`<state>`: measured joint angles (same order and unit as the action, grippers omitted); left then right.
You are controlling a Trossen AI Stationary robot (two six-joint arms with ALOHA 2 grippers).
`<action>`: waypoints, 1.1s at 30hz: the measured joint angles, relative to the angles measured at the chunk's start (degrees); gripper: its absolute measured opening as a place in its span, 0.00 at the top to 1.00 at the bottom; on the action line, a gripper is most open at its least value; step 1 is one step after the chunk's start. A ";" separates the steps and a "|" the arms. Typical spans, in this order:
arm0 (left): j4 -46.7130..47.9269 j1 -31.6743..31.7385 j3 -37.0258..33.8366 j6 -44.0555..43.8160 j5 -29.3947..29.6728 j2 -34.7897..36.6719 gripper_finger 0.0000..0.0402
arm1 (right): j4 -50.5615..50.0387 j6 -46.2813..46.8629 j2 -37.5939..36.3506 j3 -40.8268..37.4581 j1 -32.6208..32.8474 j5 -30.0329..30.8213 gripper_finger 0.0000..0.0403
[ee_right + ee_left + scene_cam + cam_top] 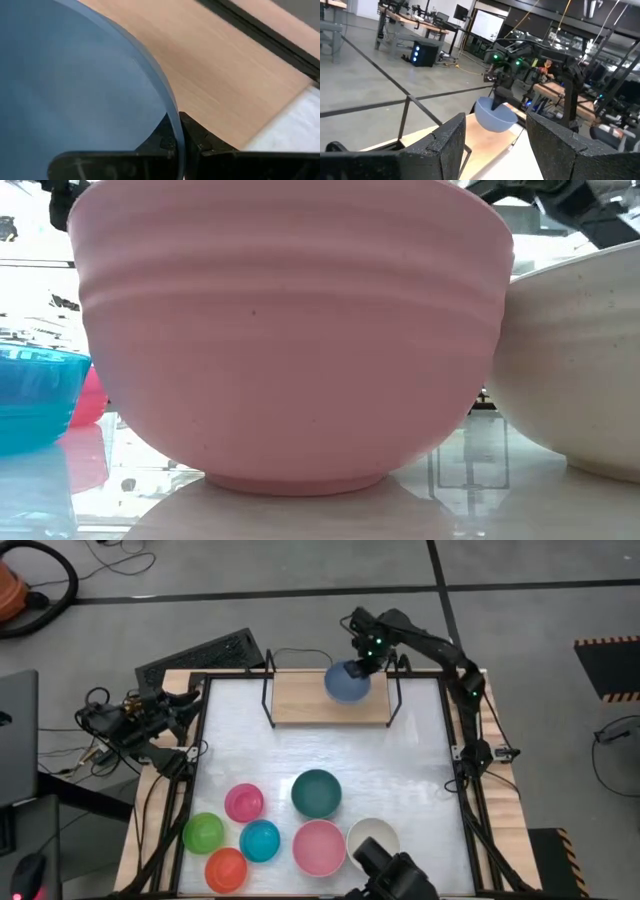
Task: Place and stack bowls onto a shelf
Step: Put the large blue bowl on the shelf
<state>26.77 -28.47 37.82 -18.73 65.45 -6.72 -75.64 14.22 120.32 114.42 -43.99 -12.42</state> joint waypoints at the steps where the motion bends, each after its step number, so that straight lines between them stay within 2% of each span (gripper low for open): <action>1: 0.10 0.00 0.00 0.01 0.41 0.00 0.51 | -1.34 -1.08 0.59 0.44 0.00 0.10 0.94; 6: -0.15 0.00 0.00 0.00 1.41 0.00 0.51 | -4.28 -2.73 1.52 0.54 0.15 6.83 0.94; 23: 1.32 0.00 0.00 -1.07 1.40 0.00 0.51 | 0.10 -4.15 1.98 0.49 -0.78 8.73 0.94; 33: 2.28 0.00 0.00 -1.06 3.01 0.00 0.51 | -3.08 -23.38 0.47 1.26 2.42 18.45 0.94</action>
<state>29.05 -28.47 37.82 -19.78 68.46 -6.72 -78.71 -9.16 120.78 115.68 -41.57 6.03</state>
